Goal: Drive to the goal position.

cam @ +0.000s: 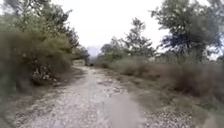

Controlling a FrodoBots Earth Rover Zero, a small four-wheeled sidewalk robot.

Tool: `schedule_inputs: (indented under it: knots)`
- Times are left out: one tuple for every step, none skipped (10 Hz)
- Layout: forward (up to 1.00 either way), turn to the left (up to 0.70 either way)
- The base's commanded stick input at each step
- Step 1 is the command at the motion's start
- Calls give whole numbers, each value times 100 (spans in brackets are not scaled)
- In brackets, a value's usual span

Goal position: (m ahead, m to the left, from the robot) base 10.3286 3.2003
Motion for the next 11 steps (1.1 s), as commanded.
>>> schedule_inputs:
  knots:
    - [50, 0]
    - [50, 0]
    - [50, 5]
    - [50, 47]
    - [50, 50]
    - [50, 22]
    - [50, 0]
    - [50, 0]
    - [50, 0]
    - [50, 0]
    - [50, 0]
